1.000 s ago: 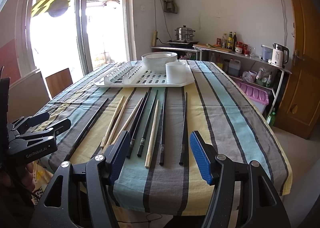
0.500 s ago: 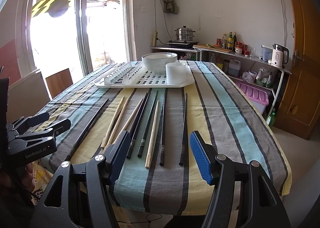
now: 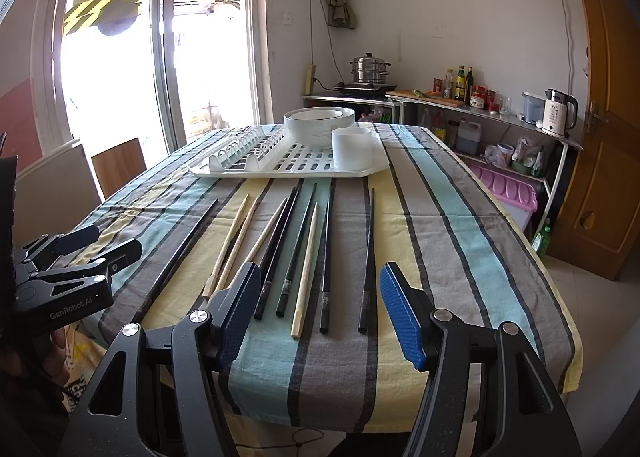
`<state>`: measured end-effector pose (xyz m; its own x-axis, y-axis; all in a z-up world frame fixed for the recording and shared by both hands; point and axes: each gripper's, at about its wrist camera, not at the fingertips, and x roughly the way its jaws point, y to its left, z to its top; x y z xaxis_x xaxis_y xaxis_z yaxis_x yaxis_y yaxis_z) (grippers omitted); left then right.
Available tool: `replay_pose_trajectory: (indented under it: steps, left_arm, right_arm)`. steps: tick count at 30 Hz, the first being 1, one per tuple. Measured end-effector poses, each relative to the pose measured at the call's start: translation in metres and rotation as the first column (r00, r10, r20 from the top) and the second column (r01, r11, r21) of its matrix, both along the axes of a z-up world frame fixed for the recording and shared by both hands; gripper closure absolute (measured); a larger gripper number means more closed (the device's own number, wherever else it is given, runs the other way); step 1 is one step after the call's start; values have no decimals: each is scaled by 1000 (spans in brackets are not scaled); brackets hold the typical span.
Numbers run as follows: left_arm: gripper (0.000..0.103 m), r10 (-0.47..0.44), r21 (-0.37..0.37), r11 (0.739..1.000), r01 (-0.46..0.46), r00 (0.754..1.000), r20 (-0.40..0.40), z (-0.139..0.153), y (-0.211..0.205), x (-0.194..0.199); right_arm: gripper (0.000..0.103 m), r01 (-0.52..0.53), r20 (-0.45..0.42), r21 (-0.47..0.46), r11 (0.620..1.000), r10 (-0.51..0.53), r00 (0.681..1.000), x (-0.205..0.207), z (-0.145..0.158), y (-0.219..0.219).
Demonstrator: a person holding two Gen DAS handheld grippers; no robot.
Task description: Organize utensils
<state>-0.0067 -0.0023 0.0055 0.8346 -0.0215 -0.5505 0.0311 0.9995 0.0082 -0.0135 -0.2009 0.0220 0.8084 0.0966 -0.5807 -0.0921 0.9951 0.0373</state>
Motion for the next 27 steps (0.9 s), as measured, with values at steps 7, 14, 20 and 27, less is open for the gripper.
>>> replay_pose_trajectory:
  steps: [7,14,20,27]
  left_arm:
    - [24,-3,1,1000,3,1000,2,2,-2,-1]
    - [24,-4,1,1000,4,1000,2,2,-2,-1]
    - [24,-5,0,1000,5,1000,2,2,-2,-1]
    - [24,-4,0,1000,4,1000,2,2,-2,-1]
  right_arm:
    - [40,0,3,-2,1000,0,1000,1,1,0]
    - [40,0,4,-1,1000,0,1000,0,1,1]
    - [40,0,2,-2,1000,0,1000,0,1,1]
    - [40,0,1,-2,1000,0,1000,1,2,1]
